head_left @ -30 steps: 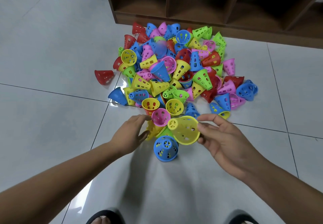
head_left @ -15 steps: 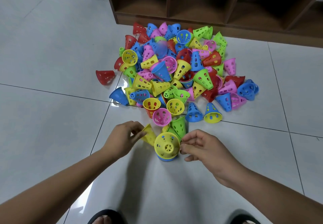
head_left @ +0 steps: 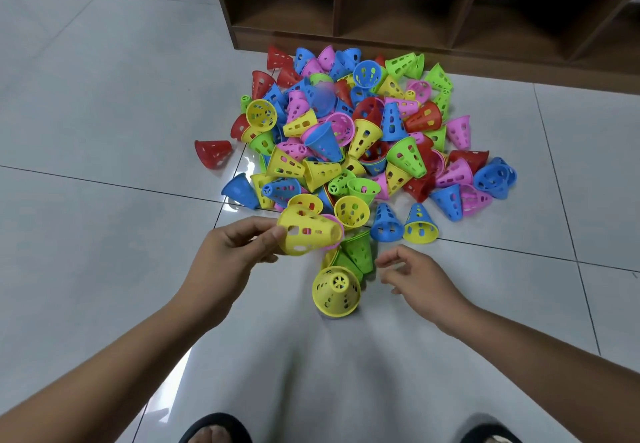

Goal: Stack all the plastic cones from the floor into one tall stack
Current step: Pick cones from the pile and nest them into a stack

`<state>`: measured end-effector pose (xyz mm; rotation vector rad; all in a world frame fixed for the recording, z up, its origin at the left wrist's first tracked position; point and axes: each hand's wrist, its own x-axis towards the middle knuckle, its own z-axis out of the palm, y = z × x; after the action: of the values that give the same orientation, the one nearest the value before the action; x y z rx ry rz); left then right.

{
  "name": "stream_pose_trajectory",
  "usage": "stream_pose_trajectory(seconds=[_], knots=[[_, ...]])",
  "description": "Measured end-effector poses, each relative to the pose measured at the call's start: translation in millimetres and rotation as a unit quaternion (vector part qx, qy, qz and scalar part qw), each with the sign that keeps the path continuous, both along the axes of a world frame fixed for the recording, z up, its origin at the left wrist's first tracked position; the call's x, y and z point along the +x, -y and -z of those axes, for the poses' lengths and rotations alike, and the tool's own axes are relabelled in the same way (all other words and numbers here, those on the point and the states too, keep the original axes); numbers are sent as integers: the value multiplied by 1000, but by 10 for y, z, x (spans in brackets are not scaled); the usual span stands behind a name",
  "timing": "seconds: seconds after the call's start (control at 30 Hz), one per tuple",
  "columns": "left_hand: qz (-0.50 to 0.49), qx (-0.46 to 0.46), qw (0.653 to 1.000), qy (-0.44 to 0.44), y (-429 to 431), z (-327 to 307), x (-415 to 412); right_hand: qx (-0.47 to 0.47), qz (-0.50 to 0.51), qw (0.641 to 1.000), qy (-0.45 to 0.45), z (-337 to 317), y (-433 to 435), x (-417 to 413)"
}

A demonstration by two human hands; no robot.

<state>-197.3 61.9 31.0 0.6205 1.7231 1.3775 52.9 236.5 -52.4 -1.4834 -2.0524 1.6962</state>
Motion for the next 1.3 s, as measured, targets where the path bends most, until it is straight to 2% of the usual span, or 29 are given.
stream_pose_trajectory(seconds=[0.07, 0.2, 0.4, 0.5, 0.6, 0.73, 0.9, 1.1, 1.2, 1.3], knots=[[26, 0, 998, 59, -8, -51, 69, 67, -49, 996, 16, 76, -112, -30], [81, -12, 987, 137, -1, -59, 199, 182, -172, 968, -17, 147, -327, -131], [69, 4, 971, 228, -4, -66, 201, 228, -277, 934, -5, 260, -496, -246], [101, -1, 967, 233, 7, -47, 217, 231, -311, 921, 47, 340, -527, -252], [138, -37, 971, 192, 32, 48, 264, 239, -331, 908, 92, 331, -534, -250], [175, -89, 966, 168, 58, 153, 320, 260, -347, 895, 108, 345, -541, -208], [161, -125, 971, 124, 107, 291, 344, 257, -317, 909, 85, 388, -546, -135], [127, -144, 977, 90, 129, 450, 352, 236, -214, 947, 39, 374, -464, 40], [119, -162, 973, 109, 148, 543, 390, 220, -171, 960, 16, 355, -377, 180], [125, -197, 957, 174, 171, 604, 441, 194, -145, 970, 23, 384, -287, 335]])
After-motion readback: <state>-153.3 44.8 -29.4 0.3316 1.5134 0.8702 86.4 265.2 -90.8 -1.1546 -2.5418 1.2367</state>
